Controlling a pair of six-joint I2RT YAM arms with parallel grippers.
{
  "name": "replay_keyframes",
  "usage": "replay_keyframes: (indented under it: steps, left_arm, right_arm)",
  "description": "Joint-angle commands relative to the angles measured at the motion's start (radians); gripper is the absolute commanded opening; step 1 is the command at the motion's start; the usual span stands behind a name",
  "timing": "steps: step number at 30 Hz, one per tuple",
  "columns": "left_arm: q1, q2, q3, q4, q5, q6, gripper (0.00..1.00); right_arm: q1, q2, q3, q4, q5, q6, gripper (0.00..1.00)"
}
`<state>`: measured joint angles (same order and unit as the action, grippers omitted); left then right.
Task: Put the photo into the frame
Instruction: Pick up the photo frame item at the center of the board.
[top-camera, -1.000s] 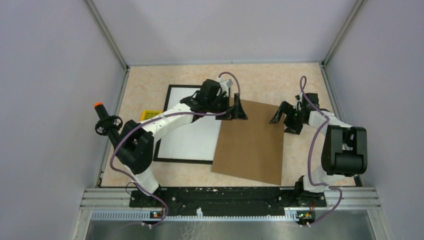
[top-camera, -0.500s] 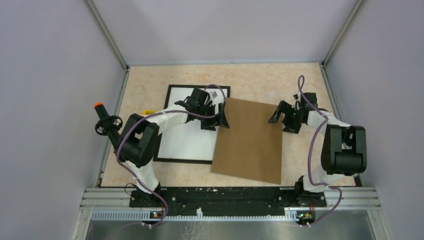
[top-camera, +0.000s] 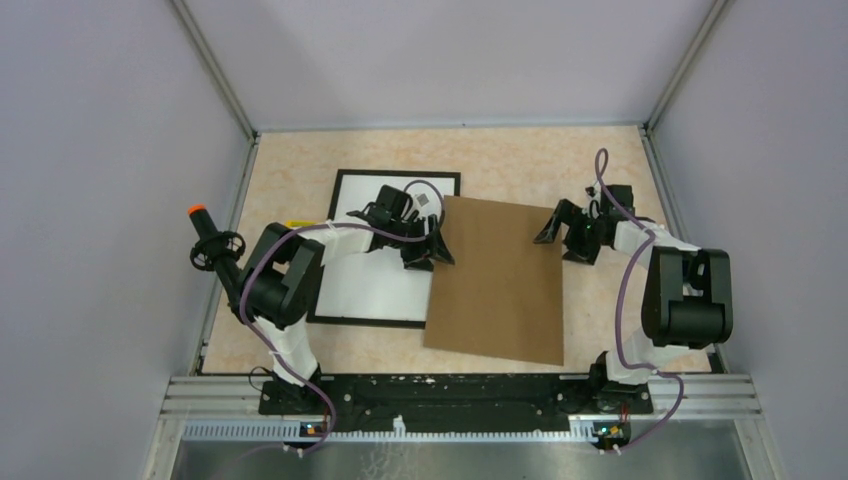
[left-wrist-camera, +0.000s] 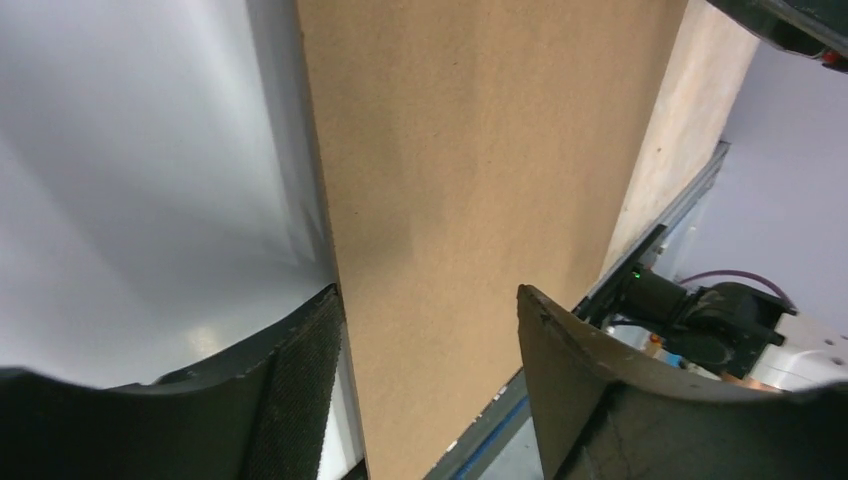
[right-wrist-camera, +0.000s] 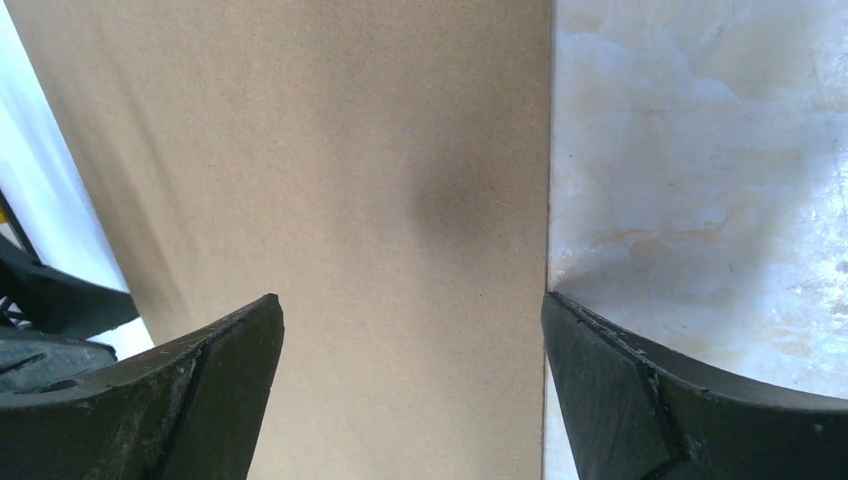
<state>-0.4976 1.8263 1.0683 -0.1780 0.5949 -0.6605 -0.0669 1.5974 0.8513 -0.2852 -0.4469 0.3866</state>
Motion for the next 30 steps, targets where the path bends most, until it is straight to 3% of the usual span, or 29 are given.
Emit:
replay_keyframes:
  steps: [1,14,22,26,30]
  left_arm:
    - [0.012,-0.036,-0.013,0.148,0.141,-0.082,0.6]
    - [0.031,-0.16,-0.099,0.375,0.22,-0.265,0.27]
    - [0.032,-0.158,-0.112,0.423,0.219,-0.316,0.24]
    - [0.033,-0.161,-0.094,0.377,0.208,-0.285,0.16]
    - [0.052,-0.17,-0.038,0.265,0.223,-0.207,0.0]
  right_arm:
    - [0.028,0.048,-0.029,-0.016,0.0,-0.006,0.99]
    - [0.061,0.057,-0.097,0.108,-0.092,0.065,0.99]
    - [0.061,0.06,-0.108,0.155,-0.118,0.085,0.99]
    - [0.062,0.05,-0.113,0.167,-0.135,0.088,0.99]
    - [0.061,0.02,-0.12,0.189,-0.178,0.08,0.99]
